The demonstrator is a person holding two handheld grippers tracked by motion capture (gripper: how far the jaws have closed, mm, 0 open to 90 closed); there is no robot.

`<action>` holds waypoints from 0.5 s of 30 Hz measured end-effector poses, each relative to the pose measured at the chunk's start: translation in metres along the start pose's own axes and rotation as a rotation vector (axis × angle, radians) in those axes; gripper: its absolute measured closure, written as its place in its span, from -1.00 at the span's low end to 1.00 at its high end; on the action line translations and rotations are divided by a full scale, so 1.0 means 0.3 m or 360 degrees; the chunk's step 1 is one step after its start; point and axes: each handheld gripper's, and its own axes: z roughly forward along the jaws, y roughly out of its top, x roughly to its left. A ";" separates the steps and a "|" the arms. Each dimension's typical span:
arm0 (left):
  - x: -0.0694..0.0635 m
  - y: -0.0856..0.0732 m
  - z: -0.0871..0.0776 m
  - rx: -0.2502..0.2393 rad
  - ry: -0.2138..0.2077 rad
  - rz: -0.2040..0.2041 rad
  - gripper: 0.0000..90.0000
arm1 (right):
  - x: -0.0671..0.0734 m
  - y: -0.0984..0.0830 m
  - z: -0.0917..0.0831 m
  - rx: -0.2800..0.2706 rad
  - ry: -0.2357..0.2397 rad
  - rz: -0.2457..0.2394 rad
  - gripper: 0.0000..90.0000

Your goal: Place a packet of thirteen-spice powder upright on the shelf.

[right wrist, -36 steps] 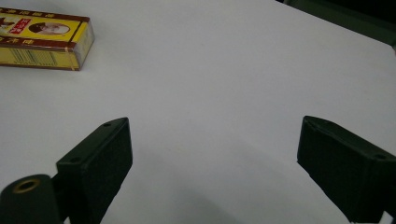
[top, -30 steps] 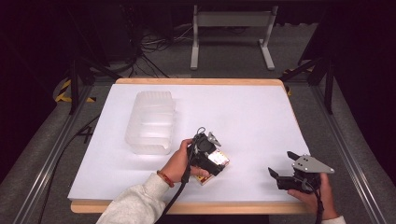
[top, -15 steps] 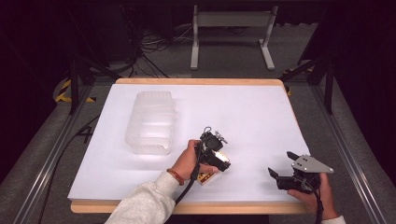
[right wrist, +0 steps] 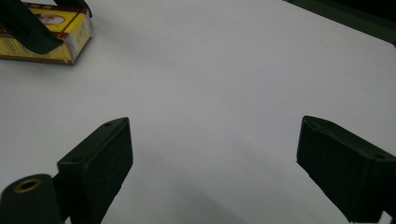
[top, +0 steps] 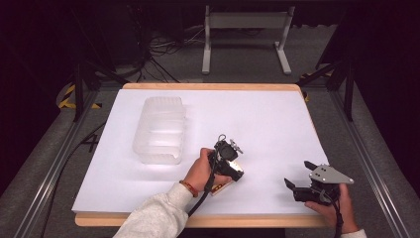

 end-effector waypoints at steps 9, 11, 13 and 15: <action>0.004 -0.018 -0.100 -0.0118 0.0030 0.0074 -0.28 | 0.001 0.001 0.001 -0.0001 0.0000 -0.0002 -0.76; 0.009 -0.023 -0.123 -0.0150 0.0049 0.0070 -0.28 | 0.001 0.001 0.002 -0.0001 0.0001 -0.0003 -0.76; 0.018 -0.027 -0.144 -0.0191 0.0053 0.0063 -0.28 | 0.003 0.002 0.002 0.0000 0.0003 -0.0003 -0.76; 0.023 -0.029 -0.160 -0.0228 0.0068 0.0055 -0.28 | 0.004 0.002 0.003 0.0003 0.0002 -0.0007 -0.76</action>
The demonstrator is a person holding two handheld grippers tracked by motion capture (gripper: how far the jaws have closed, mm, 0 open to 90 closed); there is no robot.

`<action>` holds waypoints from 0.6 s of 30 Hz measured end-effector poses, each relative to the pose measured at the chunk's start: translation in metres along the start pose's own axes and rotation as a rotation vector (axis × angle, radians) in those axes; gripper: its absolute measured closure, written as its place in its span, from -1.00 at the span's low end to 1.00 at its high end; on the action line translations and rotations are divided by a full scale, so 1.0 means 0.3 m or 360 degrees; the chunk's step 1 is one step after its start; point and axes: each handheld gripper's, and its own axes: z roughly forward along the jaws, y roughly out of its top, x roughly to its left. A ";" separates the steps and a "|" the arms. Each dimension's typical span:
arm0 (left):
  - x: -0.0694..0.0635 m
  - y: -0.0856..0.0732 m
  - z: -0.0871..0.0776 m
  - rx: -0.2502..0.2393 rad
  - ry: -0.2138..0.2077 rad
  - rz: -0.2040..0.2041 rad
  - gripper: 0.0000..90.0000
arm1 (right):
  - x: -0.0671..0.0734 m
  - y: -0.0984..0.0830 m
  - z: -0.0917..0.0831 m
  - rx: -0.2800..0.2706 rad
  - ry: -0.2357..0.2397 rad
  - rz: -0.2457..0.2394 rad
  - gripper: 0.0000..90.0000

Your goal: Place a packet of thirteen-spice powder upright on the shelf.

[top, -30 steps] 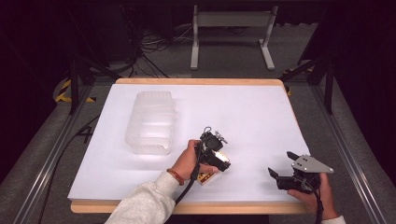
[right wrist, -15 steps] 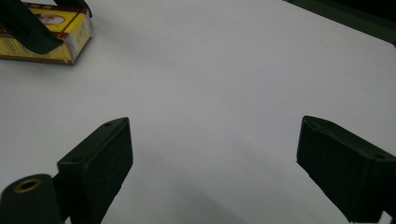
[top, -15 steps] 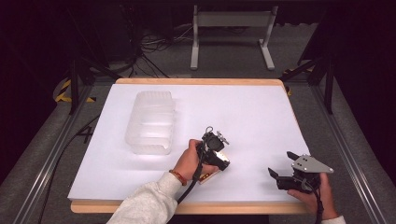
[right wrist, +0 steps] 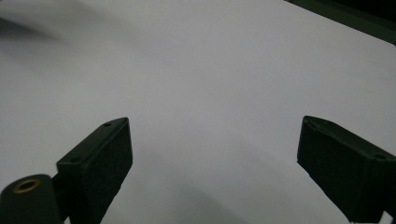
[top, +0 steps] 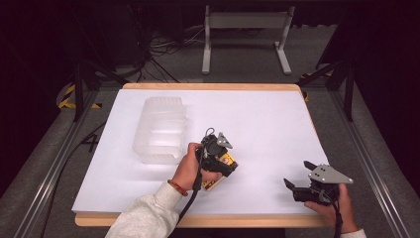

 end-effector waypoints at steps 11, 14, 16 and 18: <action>0.039 0.000 -0.149 -0.0289 0.0113 -0.0059 -0.28 | -0.001 -0.001 0.001 -0.0003 0.0002 0.0004 -0.76; 0.070 -0.009 -0.208 -0.0430 0.0182 -0.0118 -0.28 | 0.000 0.000 0.002 -0.0002 0.0003 0.0002 -0.76; 0.091 -0.015 -0.241 -0.0499 0.0221 -0.0153 -0.28 | 0.001 0.000 0.004 0.0002 0.0005 -0.0003 -0.76; 0.108 -0.019 -0.269 -0.0549 0.0258 -0.0178 -0.28 | 0.002 0.000 0.005 0.0007 0.0008 -0.0002 -0.76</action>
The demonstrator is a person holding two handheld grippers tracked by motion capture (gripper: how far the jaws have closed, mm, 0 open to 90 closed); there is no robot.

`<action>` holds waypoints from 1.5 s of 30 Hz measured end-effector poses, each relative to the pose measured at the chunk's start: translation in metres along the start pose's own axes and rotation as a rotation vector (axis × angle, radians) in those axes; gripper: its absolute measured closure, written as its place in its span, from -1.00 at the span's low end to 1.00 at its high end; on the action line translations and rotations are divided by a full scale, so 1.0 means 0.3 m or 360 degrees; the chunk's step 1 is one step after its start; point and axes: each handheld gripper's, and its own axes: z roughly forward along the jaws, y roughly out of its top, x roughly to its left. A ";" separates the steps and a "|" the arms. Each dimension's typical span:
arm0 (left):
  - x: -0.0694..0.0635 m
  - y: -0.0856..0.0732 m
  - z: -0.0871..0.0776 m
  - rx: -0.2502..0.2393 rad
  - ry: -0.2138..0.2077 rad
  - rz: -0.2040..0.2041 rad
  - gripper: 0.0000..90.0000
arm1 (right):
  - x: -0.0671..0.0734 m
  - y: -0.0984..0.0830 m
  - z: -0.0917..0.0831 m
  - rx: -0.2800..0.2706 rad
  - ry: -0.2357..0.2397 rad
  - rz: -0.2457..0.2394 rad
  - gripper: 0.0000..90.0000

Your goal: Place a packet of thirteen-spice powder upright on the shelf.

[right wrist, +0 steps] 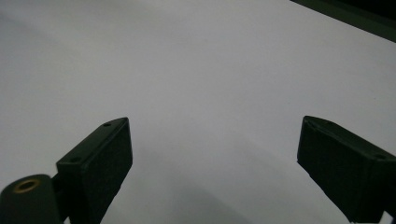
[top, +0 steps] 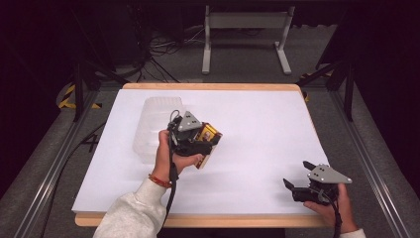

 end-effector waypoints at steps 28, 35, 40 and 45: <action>0.349 -0.047 -0.101 -0.0265 0.0358 -0.0374 -0.28 | 0.006 -0.002 0.015 0.0020 0.0016 -0.0012 -0.76; 0.409 -0.064 -0.065 -0.0260 0.0422 -0.0417 -0.28 | 0.005 -0.004 0.019 0.0027 0.0017 -0.0012 -0.76; 0.435 -0.070 -0.040 -0.0247 0.0460 -0.0439 -0.28 | 0.005 -0.005 0.020 0.0029 0.0016 -0.0015 -0.76; 0.459 -0.076 -0.025 -0.0245 0.0489 -0.0473 -0.28 | 0.006 -0.006 0.022 0.0035 0.0017 -0.0016 -0.76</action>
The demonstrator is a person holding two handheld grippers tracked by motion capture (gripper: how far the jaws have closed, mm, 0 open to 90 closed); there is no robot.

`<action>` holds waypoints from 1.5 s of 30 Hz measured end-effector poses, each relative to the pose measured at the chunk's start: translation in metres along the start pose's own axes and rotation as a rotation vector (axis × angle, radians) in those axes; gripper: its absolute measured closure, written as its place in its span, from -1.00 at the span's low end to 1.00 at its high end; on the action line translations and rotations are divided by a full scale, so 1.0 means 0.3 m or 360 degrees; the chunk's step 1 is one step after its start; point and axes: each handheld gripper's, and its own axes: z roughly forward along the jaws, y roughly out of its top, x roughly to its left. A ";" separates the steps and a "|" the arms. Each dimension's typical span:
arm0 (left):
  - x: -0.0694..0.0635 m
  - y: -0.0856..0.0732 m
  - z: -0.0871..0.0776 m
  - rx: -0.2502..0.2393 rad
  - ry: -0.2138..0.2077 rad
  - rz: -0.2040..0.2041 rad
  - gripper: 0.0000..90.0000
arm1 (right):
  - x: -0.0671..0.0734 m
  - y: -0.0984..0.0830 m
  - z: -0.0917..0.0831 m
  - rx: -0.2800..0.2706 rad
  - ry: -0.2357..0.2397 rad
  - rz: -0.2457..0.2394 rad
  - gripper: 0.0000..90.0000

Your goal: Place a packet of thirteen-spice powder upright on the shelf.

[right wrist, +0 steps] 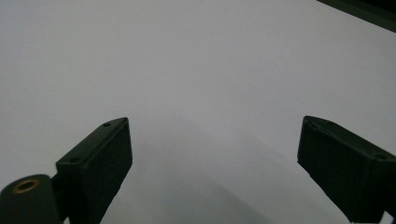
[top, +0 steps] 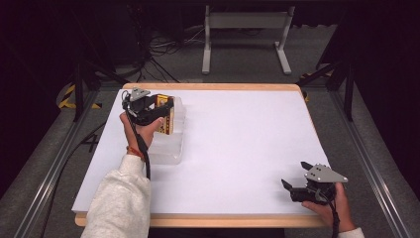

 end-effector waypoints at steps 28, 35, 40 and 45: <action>0.048 -0.025 0.037 0.0106 0.0123 -0.0083 -0.29 | 0.003 0.001 0.002 0.0005 0.0005 -0.0012 -0.76; 0.040 -0.025 0.032 0.0150 0.0126 -0.0046 -0.29 | 0.003 0.002 0.003 0.0005 0.0006 -0.0010 -0.76; 0.025 -0.017 0.019 0.0171 0.0116 -0.0010 -0.28 | 0.004 0.003 0.005 0.0012 0.0012 -0.0016 -0.77; 0.017 -0.013 0.004 0.0189 0.0127 0.0031 -0.30 | 0.006 0.004 0.007 0.0012 0.0012 -0.0023 -0.77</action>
